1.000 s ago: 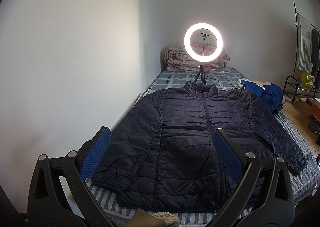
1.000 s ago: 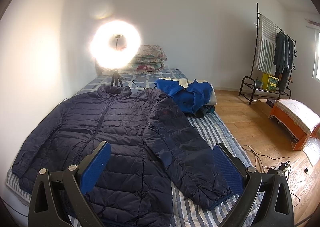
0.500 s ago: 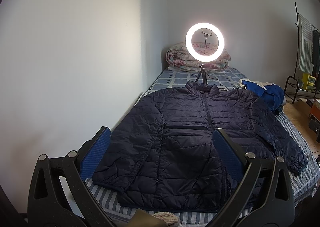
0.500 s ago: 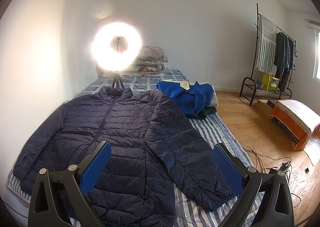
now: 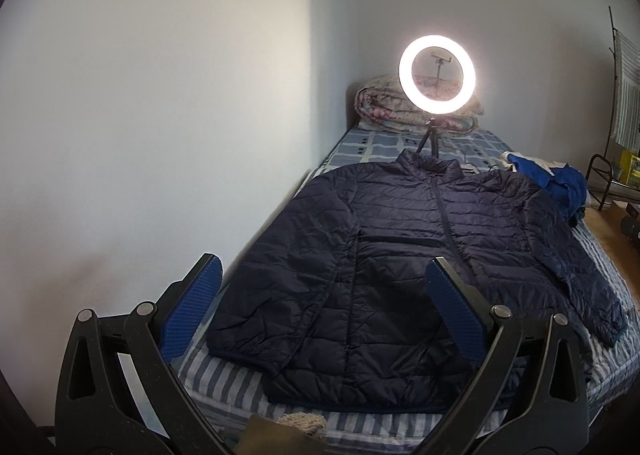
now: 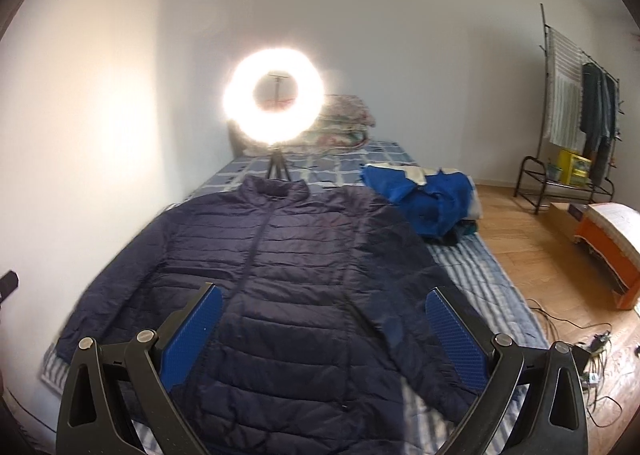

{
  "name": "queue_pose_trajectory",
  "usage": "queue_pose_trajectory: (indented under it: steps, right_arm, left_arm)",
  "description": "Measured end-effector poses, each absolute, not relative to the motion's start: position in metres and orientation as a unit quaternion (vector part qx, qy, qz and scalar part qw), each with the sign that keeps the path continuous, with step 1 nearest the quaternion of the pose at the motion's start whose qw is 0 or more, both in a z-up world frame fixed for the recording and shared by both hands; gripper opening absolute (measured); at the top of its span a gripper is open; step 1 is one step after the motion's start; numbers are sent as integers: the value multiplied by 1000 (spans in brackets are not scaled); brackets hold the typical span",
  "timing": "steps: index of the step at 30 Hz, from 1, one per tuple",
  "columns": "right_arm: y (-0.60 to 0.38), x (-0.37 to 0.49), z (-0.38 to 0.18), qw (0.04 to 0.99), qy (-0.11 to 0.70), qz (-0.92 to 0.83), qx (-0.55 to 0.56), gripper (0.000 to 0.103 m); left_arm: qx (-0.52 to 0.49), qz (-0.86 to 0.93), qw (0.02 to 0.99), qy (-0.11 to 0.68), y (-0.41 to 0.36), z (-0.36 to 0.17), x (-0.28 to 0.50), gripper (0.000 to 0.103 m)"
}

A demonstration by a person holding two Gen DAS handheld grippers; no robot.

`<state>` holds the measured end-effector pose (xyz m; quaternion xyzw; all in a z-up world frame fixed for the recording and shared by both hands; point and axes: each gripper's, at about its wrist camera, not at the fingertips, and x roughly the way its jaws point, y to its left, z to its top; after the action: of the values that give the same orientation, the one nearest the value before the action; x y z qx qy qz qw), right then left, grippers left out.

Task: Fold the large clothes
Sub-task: 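Reach the right tool to a jacket sleeve cuff and close on it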

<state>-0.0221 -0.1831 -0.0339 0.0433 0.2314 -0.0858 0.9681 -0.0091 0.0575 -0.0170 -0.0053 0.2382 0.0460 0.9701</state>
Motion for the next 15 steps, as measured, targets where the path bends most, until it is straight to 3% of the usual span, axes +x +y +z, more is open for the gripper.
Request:
queue_pose_trajectory:
  steps: [5,9,15]
  right_arm:
    - [-162,-7,-39,976,208,3,58,102]
    - [-136,17,-37,970,223,90,39,89]
    - [-80,54,-33,952,250,173,-26,90]
  left_arm:
    - [-9,60,965,255,78,-34,-15,103]
    - [-22,60,965,254,92,-52,-23,103]
    - [-27,41,959,279,94,-76,-32,103]
